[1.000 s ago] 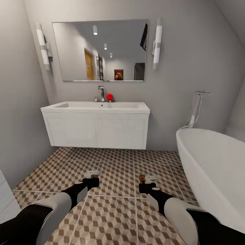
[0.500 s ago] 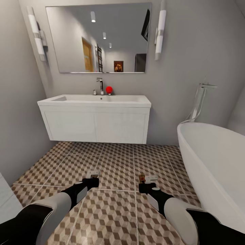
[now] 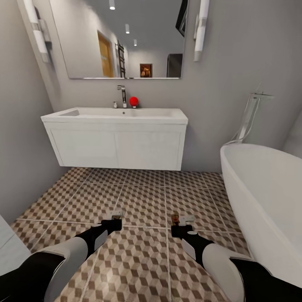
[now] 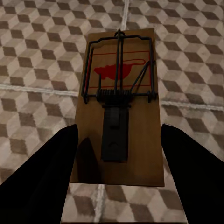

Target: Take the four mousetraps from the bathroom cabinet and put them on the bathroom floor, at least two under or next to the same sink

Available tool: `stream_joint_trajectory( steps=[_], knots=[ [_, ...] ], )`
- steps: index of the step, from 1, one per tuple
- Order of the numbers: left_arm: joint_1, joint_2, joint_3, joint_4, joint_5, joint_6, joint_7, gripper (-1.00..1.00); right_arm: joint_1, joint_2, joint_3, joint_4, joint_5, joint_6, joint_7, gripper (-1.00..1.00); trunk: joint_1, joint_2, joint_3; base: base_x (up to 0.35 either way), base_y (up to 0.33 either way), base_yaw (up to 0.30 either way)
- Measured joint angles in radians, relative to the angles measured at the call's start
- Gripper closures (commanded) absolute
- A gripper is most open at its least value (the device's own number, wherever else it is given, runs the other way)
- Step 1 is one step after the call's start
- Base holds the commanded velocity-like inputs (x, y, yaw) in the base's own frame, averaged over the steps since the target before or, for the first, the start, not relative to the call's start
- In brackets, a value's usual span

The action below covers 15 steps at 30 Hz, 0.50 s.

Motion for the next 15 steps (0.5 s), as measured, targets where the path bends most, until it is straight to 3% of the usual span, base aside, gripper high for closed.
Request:
stream_joint_trajectory(
  steps=[15],
  knots=[
    [0.000,0.000,-0.001,-0.001,-0.001,-0.012,0.004,1.00,0.000,-0.001,0.000,0.000,0.001,-0.001,0.000,1.00,0.001,-0.001,-0.008,0.000,0.000,0.000]
  ],
)
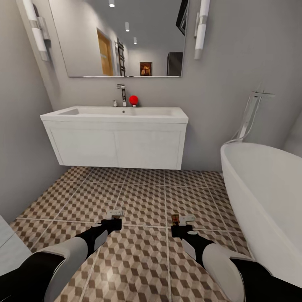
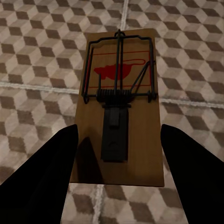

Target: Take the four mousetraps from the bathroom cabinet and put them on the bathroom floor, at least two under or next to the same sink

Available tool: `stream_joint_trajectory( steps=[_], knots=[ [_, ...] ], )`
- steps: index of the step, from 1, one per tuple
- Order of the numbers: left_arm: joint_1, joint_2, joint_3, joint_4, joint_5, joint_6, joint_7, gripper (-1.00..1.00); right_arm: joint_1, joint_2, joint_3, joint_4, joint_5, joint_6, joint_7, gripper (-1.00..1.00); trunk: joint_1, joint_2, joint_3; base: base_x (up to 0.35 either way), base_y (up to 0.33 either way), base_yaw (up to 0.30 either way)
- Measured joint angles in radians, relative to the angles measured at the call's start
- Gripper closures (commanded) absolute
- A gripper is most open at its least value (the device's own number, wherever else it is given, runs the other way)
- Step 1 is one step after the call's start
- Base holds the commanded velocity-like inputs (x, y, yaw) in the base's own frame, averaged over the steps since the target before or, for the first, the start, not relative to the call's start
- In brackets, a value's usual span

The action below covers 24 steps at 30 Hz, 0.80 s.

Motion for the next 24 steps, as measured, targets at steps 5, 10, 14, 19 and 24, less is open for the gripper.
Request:
stream_joint_trajectory(
  steps=[5,10,14,19,24],
  knots=[
    [0.000,0.001,0.000,0.000,0.000,-0.002,0.003,1.00,0.000,0.000,0.000,0.000,0.000,0.000,0.000,1.00,0.000,0.000,0.000,0.000,0.000,0.000],
    [0.000,0.001,0.000,0.000,0.000,-0.003,0.003,1.00,0.000,0.000,0.000,0.000,0.000,0.000,0.000,1.00,0.000,0.000,0.000,0.000,0.000,0.000],
    [0.000,0.001,0.001,0.000,0.000,-0.003,0.004,1.00,0.000,0.000,0.000,0.000,0.000,0.000,0.000,1.00,0.000,0.000,0.000,0.000,0.000,0.000],
    [0.000,0.001,0.000,0.000,0.000,-0.003,0.004,1.00,0.000,0.000,0.000,0.000,0.000,0.000,0.000,1.00,0.000,0.000,0.000,0.000,0.000,0.000],
    [0.000,0.000,0.000,0.000,-0.001,-0.003,0.004,1.00,0.000,0.000,0.000,0.000,0.000,0.000,0.000,1.00,0.000,0.000,0.000,0.000,0.000,0.000]
  ],
)
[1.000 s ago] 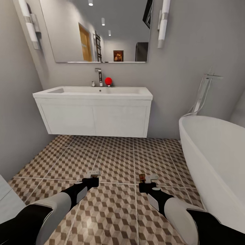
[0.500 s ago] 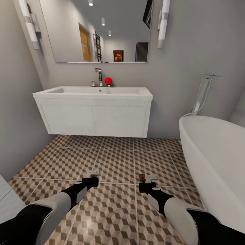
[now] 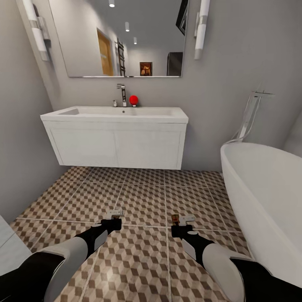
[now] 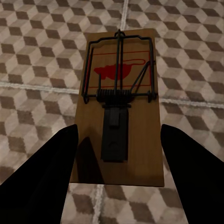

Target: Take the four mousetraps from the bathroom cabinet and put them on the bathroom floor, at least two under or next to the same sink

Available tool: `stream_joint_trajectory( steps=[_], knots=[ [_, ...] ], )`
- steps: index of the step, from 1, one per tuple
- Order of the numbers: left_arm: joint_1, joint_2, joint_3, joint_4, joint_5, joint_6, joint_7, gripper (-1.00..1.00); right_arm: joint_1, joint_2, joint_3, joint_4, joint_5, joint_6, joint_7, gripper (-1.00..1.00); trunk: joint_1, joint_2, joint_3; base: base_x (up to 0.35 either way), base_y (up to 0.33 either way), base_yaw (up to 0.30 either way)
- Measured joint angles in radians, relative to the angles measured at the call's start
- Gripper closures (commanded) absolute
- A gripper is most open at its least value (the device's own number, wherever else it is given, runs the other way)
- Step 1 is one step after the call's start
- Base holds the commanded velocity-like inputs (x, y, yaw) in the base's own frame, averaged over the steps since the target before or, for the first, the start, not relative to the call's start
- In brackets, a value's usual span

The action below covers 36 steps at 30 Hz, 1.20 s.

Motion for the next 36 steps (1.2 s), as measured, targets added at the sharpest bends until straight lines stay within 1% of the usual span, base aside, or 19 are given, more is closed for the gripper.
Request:
stream_joint_trajectory(
  steps=[9,13,26,36],
  knots=[
    [0.000,-0.002,0.000,0.000,0.000,0.000,0.001,1.00,0.000,0.000,0.000,0.000,0.000,0.000,0.000,1.00,0.000,0.000,0.000,0.001,0.000,0.000],
    [0.000,0.000,0.000,0.000,0.000,0.000,0.003,1.00,0.000,0.000,0.000,0.000,0.000,0.000,0.000,1.00,0.000,0.000,0.000,0.139,0.000,0.000],
    [0.000,0.003,0.001,0.000,-0.001,-0.002,0.003,1.00,0.000,0.000,0.000,0.000,0.000,0.000,0.000,1.00,-0.001,0.000,0.000,0.301,0.000,0.000],
    [0.000,0.016,0.001,0.000,0.004,-0.002,0.002,1.00,0.000,0.000,0.000,0.000,0.001,0.000,0.000,1.00,-0.001,0.000,0.000,0.324,0.000,0.000]
  ],
)
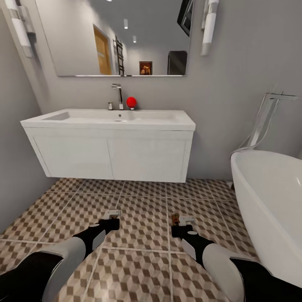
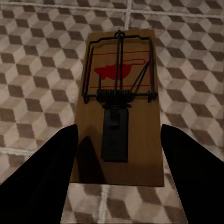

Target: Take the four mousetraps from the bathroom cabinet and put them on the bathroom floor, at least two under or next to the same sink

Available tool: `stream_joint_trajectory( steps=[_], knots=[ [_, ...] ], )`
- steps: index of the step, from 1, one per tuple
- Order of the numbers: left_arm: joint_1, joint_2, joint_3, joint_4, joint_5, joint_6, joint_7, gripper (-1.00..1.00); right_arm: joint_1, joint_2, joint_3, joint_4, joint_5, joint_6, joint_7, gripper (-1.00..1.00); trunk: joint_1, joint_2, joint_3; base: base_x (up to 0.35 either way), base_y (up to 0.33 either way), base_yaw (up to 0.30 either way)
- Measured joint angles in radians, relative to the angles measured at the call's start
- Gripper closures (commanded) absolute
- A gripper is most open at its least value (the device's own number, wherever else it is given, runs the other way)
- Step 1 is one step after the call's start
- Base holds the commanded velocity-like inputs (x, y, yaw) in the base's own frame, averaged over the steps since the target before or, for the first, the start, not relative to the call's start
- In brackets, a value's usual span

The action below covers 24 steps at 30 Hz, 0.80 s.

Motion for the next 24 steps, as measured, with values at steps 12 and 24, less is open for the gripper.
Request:
stream_joint_trajectory(
  steps=[12,24],
  knots=[
    [0.000,0.005,0.000,0.000,0.003,0.000,0.000,1.00,0.000,0.000,0.000,0.000,0.001,0.000,0.000,1.00,0.000,0.000,0.000,0.324,0.000,0.000],
    [0.000,0.003,-0.001,0.000,-0.003,0.001,0.000,1.00,0.000,0.000,0.000,0.000,0.000,0.000,0.000,1.00,0.001,0.000,0.000,0.178,0.000,0.000]
  ],
)
